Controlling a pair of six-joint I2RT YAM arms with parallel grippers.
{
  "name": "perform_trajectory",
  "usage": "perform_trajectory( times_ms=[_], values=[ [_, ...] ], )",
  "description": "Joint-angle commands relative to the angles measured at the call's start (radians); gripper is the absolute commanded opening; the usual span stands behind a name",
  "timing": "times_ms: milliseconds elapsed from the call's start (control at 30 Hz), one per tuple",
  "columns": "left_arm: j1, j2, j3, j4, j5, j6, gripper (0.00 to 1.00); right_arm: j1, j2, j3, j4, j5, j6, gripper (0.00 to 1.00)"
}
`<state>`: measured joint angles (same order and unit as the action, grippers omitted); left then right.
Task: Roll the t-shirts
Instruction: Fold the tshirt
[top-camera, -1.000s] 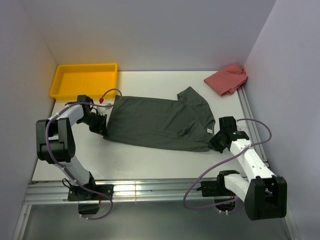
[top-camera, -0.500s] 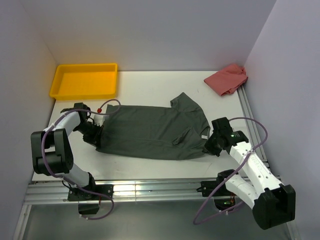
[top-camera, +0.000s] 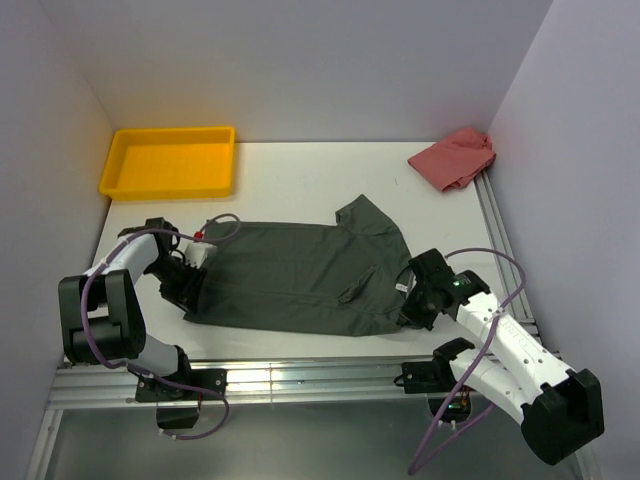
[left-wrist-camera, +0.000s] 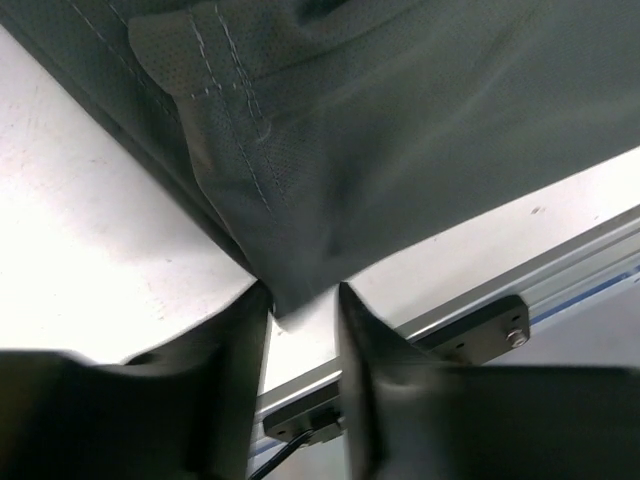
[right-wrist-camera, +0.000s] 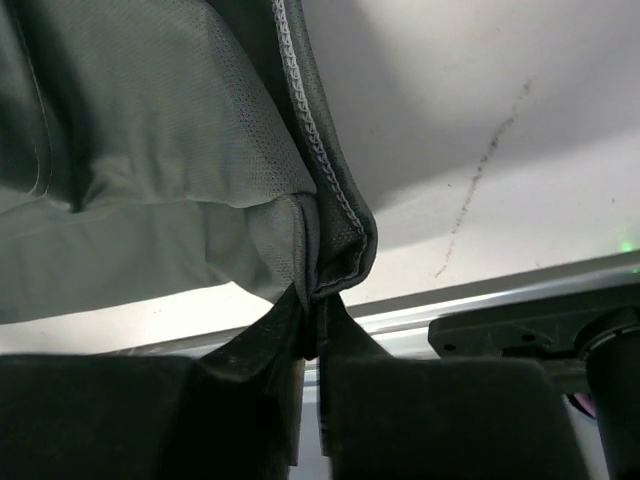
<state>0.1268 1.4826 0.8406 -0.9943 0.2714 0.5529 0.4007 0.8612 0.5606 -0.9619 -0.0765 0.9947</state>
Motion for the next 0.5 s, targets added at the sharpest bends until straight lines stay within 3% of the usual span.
perform_trajectory(
  times_ms=[0,67,200,467],
  values=[
    [0.014,-0.036,0.005,-0.040,0.014,0.035,0.42,0.007,-0.028,0.001,-0.041,-0.011,0.012,0.17],
    [0.027,-0.039,0.005,-0.049,0.011,0.051,0.48,0.006,-0.034,0.015,-0.072,0.014,0.009,0.33],
    [0.059,-0.036,0.041,-0.079,0.008,0.085,0.57,0.004,-0.048,0.033,-0.101,0.023,0.004,0.54],
    [0.137,0.025,0.228,-0.159,0.055,0.117,0.61,0.000,-0.073,0.143,-0.117,0.052,0.002,0.62]
  ],
)
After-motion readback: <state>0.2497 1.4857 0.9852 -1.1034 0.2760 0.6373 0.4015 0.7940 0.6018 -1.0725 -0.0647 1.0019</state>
